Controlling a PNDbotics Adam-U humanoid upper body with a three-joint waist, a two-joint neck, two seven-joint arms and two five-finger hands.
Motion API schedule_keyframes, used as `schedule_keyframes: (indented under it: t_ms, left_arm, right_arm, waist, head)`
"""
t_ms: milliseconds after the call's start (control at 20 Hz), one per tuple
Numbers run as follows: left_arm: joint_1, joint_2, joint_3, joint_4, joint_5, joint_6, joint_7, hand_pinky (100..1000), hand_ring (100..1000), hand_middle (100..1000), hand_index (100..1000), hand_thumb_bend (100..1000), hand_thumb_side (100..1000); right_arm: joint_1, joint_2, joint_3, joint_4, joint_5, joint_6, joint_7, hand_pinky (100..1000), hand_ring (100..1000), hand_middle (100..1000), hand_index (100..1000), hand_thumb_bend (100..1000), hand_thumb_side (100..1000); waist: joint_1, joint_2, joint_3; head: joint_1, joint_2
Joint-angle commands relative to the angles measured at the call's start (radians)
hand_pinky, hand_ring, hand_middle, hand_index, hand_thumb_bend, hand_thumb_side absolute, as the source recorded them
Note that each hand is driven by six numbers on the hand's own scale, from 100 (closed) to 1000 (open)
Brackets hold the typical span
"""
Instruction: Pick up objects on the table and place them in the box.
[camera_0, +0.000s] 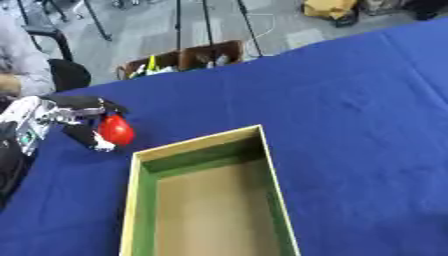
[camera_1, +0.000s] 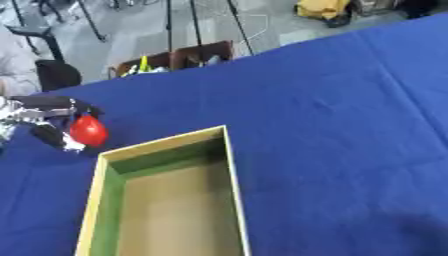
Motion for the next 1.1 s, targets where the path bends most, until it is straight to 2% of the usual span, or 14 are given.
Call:
schedule_keyframes:
  t_ms: [50, 350, 550, 900, 1100]
  left_arm:
    - [-0.008, 0.037, 0.016, -0.003, -0.011, -0.35, -0.336, 502, 661, 816, 966, 539, 627]
    - [0.003, 0.038, 0.017, 0.005, -0.054, -0.345, -0.298, 468, 666, 823, 917, 522, 602]
    - [0.007, 0.037, 0.017, 0.017, -0.069, -0.345, -0.277, 456, 677, 831, 929, 489, 582]
    - [0.014, 0.037, 0.02, 0.032, -0.069, -0.337, -0.253, 429, 692, 831, 921, 390, 494]
    - [0.022, 0.039, 0.022, 0.045, -0.064, -0.32, -0.242, 465, 729, 837, 915, 203, 379]
  right_arm:
    - [-0.007, -0.001, -0.004, -0.021, -0.002, 0.001, 0.001, 260, 403, 363, 592, 303, 746]
    - [-0.008, 0.001, -0.003, -0.021, -0.002, 0.0, 0.002, 260, 403, 362, 592, 302, 744]
    - [-0.009, 0.002, -0.003, -0.021, -0.003, 0.0, 0.002, 260, 403, 362, 592, 303, 745]
    - [-0.011, 0.003, -0.004, -0.021, -0.004, -0.001, 0.002, 259, 404, 362, 592, 299, 744]
    - [-0.012, 0.004, -0.004, -0.021, -0.005, 0.0, 0.001, 259, 402, 361, 591, 296, 740]
  waist:
    - [-0.007, -0.016, 0.0]
    - [-0.007, -0.013, -0.001]
    - [-0.007, -0.012, -0.002]
    - [-0.007, -0.01, -0.003]
    - [-0.007, -0.009, -0.002]
  head:
    - [0.003, -0.01]
    - [0.002, -0.013]
    - [0.0, -0.014]
    - [-0.001, -0.016]
    - [-0.002, -0.017]
